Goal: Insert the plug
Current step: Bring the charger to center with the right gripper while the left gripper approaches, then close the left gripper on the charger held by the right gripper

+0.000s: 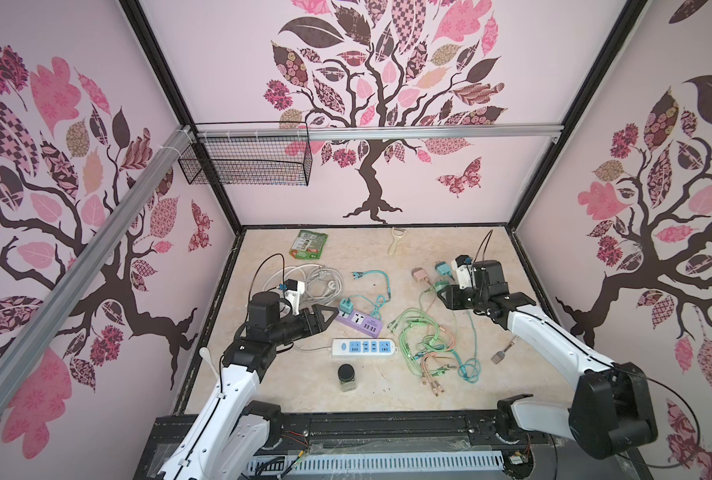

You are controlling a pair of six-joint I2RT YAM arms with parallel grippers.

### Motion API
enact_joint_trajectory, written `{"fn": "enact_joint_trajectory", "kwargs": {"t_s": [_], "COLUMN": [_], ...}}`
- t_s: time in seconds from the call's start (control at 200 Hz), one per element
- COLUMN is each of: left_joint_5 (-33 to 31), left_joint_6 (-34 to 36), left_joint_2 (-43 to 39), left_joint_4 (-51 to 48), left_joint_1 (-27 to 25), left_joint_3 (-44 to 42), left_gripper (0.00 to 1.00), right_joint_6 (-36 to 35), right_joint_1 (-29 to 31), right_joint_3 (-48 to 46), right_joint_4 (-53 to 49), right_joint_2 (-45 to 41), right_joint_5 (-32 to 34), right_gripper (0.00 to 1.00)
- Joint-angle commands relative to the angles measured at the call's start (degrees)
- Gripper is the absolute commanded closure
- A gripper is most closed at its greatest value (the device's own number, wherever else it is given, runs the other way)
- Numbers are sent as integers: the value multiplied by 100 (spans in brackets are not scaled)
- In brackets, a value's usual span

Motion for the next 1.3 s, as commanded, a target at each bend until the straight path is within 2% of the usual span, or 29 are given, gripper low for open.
{"fn": "enact_joint_trajectory", "kwargs": {"t_s": [0.0,0.24,0.53,0.725,0.965,1.295], "left_joint_5": [607,345,-191,-561,-658,-514], "left_joint_6": [256,236,22,-189,-438,-900], "left_joint_2": [165,768,1227,1539,1981,2303], "left_joint_4": [-1,-12,146,340,643,1255], "left_joint_1": [-99,-897,-1830,-2354,-2733,-2891], "left_joint_3": [497,1070,1503,1702,1925,2061], "left_gripper": [22,23,24,23,26,31], "right_joint_6": [-60,-258,-320,-294,-278,-329], "right_joint_1": [169,891,1908,2290,2555,2775], "right_joint_3": [262,499,608,703,804,901], "right_joint_4": [-262,-521,-686,-719,-780,-851], "right_joint_2": [-493,-828,-901,-947,-1096,-1223], "right_joint_5": [-397,-424,-56,66,153,236], "right_gripper": [76,76,76,76,76,76]}}
